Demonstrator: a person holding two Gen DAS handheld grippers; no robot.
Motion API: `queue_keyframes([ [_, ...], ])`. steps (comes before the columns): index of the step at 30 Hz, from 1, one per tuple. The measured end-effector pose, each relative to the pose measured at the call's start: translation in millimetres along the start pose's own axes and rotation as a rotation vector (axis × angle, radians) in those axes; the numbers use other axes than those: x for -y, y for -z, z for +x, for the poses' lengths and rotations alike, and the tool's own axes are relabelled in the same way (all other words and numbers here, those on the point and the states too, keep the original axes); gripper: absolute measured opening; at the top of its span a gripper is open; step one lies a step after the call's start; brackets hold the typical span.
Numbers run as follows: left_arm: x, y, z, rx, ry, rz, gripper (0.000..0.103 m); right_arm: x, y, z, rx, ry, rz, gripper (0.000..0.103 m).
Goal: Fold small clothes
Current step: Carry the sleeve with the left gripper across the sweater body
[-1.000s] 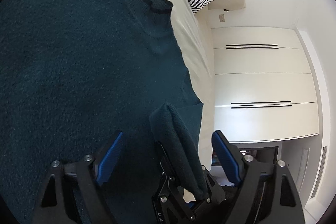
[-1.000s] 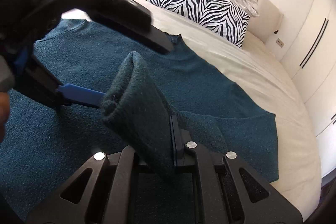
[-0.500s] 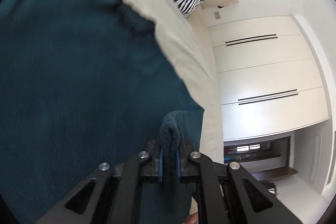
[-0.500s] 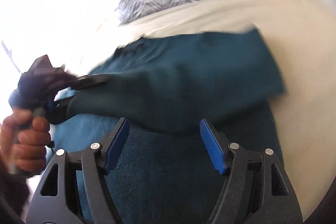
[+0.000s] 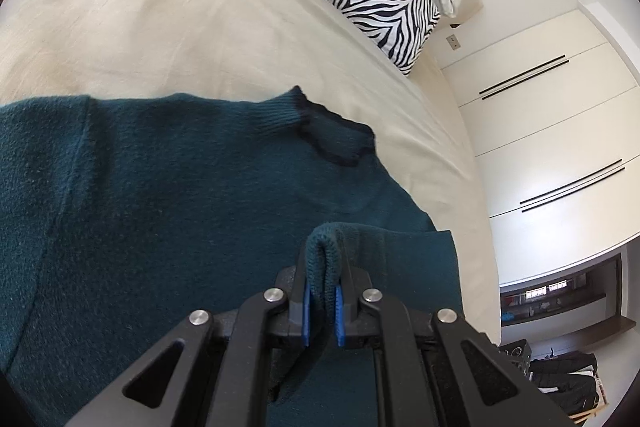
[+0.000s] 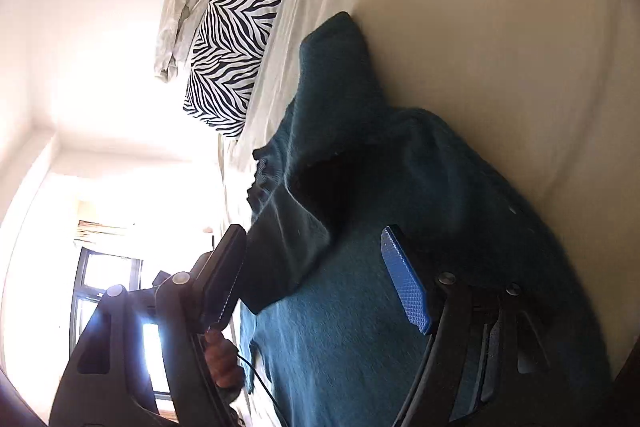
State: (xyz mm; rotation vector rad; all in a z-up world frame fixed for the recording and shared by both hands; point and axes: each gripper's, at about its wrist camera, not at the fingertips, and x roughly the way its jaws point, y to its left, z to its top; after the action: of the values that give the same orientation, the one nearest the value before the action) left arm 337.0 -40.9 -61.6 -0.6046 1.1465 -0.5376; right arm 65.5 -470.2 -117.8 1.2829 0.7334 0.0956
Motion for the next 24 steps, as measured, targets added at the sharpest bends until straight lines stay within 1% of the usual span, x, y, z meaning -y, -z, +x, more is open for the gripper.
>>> queue_keyframes([
  [1,-1.7,-1.4,1.6,0.006,-0.009,0.002,0.010,-8.0,-3.5,16.7,0.001,0.012,0.005,0.069],
  [4,-10.3,-2.4,-2.5,0.020,-0.004,-0.002,0.010,-5.9,-22.1,31.1,0.021,0.010,0.057,0.069],
  [7,-19.0,-4.7,-8.5,0.037,0.007,-0.020,0.010,-4.7,-37.0,22.2,0.085,0.000,0.077,0.069],
  [10,-31.0,-8.3,-10.4,0.038,0.017,-0.049,0.010,0.2,-46.5,10.2,0.121,0.002,0.085,0.069],
  [13,-36.9,-5.6,-9.0,0.025,0.011,-0.051,0.010,7.0,-45.7,1.1,0.137,-0.013,0.081,0.068],
  [15,-38.4,-3.9,-7.0,0.020,0.008,-0.055,0.010,6.9,-45.6,0.6,0.132,-0.002,0.071,0.068],
  [17,-42.6,-2.6,-8.2,0.027,-0.009,-0.075,0.016,4.9,-44.7,-0.1,0.126,0.011,0.053,0.068],
  [18,-44.7,-1.5,-9.8,0.028,-0.009,-0.084,0.028,4.2,-43.8,-1.6,0.117,0.020,0.048,0.068],
  [19,-46.3,-1.1,-12.2,0.034,0.000,-0.089,0.037,3.8,-42.3,-2.4,0.110,0.033,0.040,0.068],
  [21,-47.6,0.6,-18.4,0.046,-0.005,-0.075,0.040,0.8,-41.8,-6.8,0.108,0.066,0.011,0.069],
  [24,-51.2,4.4,-19.5,0.030,-0.004,-0.073,0.040,7.4,-42.8,-18.7,0.118,0.072,0.000,0.069],
])
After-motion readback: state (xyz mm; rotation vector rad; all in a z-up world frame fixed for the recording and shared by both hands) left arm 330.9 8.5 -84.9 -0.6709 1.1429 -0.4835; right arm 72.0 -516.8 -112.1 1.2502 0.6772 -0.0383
